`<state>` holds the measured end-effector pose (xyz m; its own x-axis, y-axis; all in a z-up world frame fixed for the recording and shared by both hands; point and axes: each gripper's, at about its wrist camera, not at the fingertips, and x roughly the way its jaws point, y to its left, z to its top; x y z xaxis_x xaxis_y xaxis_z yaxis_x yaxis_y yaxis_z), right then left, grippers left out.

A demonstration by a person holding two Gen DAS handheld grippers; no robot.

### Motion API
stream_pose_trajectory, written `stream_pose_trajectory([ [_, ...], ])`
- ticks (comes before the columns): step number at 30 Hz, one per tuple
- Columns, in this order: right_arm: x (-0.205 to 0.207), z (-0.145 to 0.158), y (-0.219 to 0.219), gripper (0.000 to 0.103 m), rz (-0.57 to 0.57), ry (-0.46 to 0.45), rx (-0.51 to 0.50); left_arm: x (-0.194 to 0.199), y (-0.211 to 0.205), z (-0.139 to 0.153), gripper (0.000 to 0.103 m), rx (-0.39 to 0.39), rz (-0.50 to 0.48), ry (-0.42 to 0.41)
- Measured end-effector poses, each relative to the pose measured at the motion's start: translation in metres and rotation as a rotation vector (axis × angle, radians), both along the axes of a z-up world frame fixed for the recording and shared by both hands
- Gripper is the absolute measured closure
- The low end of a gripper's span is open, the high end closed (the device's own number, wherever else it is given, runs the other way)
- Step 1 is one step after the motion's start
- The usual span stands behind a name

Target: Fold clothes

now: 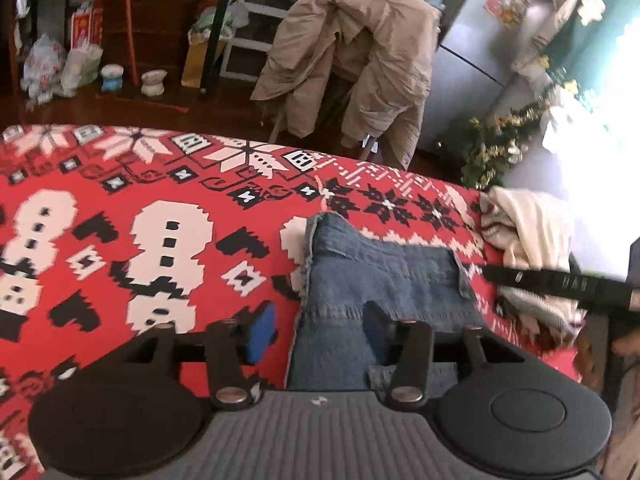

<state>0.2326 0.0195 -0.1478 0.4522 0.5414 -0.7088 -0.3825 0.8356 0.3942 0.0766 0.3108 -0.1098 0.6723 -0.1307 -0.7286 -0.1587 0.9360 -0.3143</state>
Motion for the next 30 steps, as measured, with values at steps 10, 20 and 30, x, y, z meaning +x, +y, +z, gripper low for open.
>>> stream_pose_trajectory([
  [10,-0.098,0.068,-0.031,0.001,0.014,-0.138,-0.019,-0.08,-0.057,0.032,0.009,0.165,0.023,-0.057],
  [20,-0.198,0.075,-0.042,0.001,-0.076,-0.22,-0.156,-0.13,-0.095,0.008,0.008,0.137,0.011,0.001],
  [30,-0.253,0.04,-0.049,0.001,-0.141,-0.292,-0.205,-0.149,-0.106,-0.016,0.004,0.088,0.022,0.026],
])
